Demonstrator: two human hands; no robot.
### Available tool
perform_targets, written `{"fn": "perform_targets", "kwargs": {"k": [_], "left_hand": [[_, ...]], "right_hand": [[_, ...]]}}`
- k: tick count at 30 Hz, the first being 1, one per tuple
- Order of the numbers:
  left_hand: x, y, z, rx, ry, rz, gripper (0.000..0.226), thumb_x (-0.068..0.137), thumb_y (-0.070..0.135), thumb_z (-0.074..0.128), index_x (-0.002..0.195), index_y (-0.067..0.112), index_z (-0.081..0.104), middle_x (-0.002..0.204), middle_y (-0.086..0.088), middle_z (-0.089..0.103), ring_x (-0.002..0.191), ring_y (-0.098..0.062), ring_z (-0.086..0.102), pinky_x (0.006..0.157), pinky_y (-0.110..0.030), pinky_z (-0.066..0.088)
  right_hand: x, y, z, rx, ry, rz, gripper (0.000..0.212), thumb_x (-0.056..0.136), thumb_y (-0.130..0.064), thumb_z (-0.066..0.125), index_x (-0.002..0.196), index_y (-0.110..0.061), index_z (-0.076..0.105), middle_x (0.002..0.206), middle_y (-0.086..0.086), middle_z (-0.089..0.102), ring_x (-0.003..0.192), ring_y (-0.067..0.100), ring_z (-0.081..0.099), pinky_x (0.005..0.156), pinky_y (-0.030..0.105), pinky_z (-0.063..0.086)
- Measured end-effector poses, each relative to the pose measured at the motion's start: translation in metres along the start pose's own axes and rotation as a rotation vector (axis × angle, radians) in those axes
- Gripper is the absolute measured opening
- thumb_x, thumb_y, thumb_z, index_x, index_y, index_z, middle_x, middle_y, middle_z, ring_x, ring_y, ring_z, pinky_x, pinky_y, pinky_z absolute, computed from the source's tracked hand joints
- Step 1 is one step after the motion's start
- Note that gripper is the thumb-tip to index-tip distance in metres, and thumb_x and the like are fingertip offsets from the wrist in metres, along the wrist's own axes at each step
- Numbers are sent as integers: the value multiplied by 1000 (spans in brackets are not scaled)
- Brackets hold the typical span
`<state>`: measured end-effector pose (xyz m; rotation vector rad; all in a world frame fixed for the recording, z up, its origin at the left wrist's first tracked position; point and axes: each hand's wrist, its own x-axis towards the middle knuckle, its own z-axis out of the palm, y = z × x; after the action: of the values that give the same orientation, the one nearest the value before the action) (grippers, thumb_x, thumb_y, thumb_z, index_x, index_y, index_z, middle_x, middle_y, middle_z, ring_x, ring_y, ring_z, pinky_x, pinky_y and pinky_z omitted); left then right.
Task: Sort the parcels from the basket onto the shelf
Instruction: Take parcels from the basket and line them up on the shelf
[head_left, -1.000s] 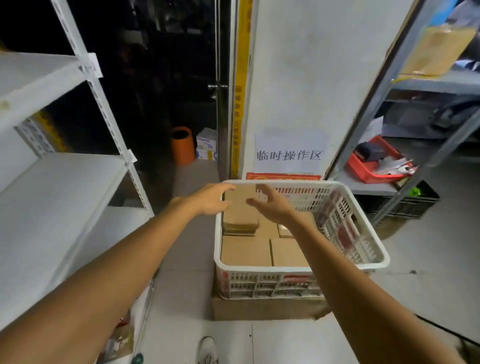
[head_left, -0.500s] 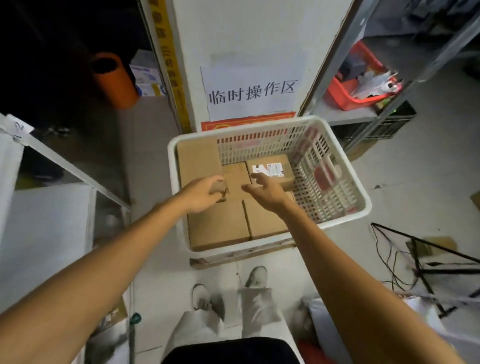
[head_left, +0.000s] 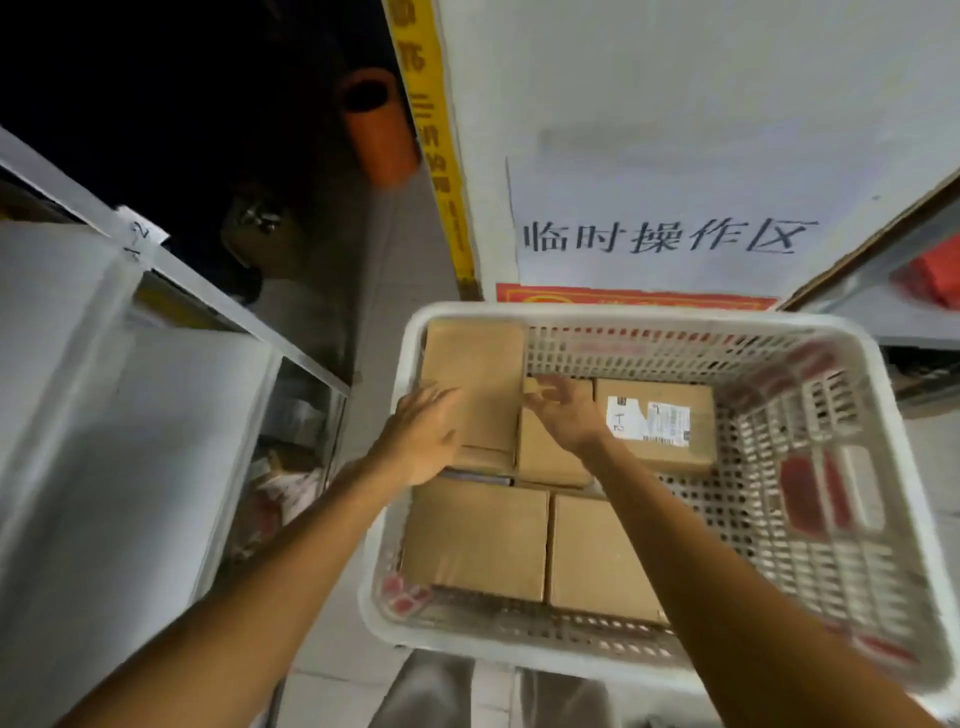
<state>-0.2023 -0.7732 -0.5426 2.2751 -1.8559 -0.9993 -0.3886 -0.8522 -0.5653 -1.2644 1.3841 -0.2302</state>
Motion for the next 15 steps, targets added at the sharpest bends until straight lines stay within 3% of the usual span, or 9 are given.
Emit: {"fn": "perform_targets", "kwargs": {"k": [3, 6, 7, 12, 15], "left_hand": [[19, -4, 12, 17, 28, -4, 57, 92, 18, 53, 145, 20, 31, 153, -4, 23, 142, -24, 14, 113, -39, 23], [29, -8, 28, 10, 99, -23, 53, 89, 17, 55, 138, 24, 37, 154, -2, 15, 143, -26, 5, 115, -47, 23], [33, -8, 33, 1, 142, -23, 49, 88, 19, 57, 133, 25, 39, 152, -2, 16, 142, -28, 5, 113, -49, 26], [38, -13, 44, 11, 250, 7, 48, 83, 31, 66, 127, 24, 47, 150, -5, 24, 138, -31, 13, 108, -47, 31], [38, -15, 43, 0, 291, 16, 45, 84, 27, 64, 128, 23, 55, 149, -5, 33, 135, -28, 20, 108, -45, 31]], "right_hand": [[20, 6, 10, 9, 10, -4, 45, 93, -30, 60, 135, -17, 47, 134, 3, 50, 115, 15, 49, 85, 25, 38], [30, 18, 25, 53, 11, -14, 44, 91, -30, 64, 130, -18, 48, 117, -1, 54, 93, 1, 52, 67, 6, 40], [35, 22, 31, 68, 17, -10, 46, 90, -32, 65, 130, -17, 48, 113, -2, 55, 87, -1, 53, 62, 6, 42], [42, 32, 52, 197, 90, 8, 60, 85, -34, 71, 133, -17, 40, 96, -19, 55, 85, -2, 57, 76, 22, 54], [41, 33, 52, 248, 86, 68, 61, 84, -39, 72, 132, -15, 43, 107, -8, 61, 98, 9, 61, 88, 33, 54]]}}
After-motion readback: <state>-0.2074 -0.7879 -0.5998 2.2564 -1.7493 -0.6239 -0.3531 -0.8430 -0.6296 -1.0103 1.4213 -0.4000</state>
